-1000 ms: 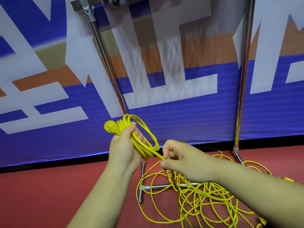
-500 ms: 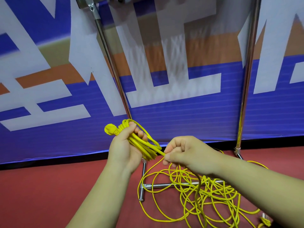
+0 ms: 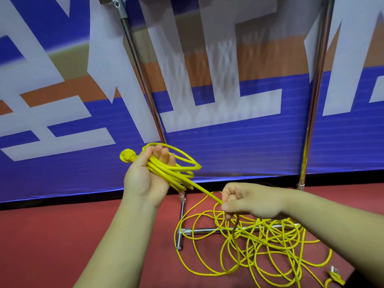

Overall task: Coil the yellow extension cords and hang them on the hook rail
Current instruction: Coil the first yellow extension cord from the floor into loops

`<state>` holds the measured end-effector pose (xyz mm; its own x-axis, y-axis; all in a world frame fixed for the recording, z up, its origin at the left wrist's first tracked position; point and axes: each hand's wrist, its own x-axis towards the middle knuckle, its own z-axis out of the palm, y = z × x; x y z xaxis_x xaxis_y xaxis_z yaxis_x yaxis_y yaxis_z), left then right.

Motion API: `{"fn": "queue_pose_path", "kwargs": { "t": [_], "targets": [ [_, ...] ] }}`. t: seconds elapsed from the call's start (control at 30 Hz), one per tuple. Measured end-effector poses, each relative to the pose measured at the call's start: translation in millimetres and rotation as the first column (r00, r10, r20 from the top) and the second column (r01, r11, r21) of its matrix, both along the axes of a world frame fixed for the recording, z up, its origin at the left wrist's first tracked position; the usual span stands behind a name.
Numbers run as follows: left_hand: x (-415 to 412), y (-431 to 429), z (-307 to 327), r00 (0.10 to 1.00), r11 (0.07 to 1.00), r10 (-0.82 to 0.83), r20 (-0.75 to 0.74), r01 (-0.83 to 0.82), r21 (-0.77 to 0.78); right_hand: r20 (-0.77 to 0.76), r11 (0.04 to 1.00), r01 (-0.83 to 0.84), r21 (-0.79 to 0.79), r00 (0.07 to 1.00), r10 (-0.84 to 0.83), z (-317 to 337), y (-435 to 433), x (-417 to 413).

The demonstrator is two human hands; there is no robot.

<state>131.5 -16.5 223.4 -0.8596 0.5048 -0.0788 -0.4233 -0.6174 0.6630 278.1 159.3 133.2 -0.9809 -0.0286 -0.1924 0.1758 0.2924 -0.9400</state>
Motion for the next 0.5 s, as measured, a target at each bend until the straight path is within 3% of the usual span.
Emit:
{"fn": "queue_pose_path", "kwargs": {
  "t": [0.1,0.2,0.33,0.5],
  "targets": [
    [-16,-10,-3,0.999,0.999,-0.03,-0.015,0.03,0.043,0.036,0.997,0.059,0.041,0.998,-0.06,-9,7,2],
    [-21,-16,-8,0.994,0.995,-0.095,-0.049,0.097,0.035,-0.034,0.946,0.323,0.014,0.946,-0.322,-8,15,-3],
    [-6,-13,-15,0.961,0.969,-0.13,-0.243,0.071,-0.238,-0.189,0.81,0.585,0.032,0.8,-0.57,7,21,-9],
    [14,1,-37,0.877,0.831,-0.259,-0.404,-0.012,-0.557,-0.265,0.803,0.581,-0.134,0.76,-0.594,35,10,-7]
  ]
}}
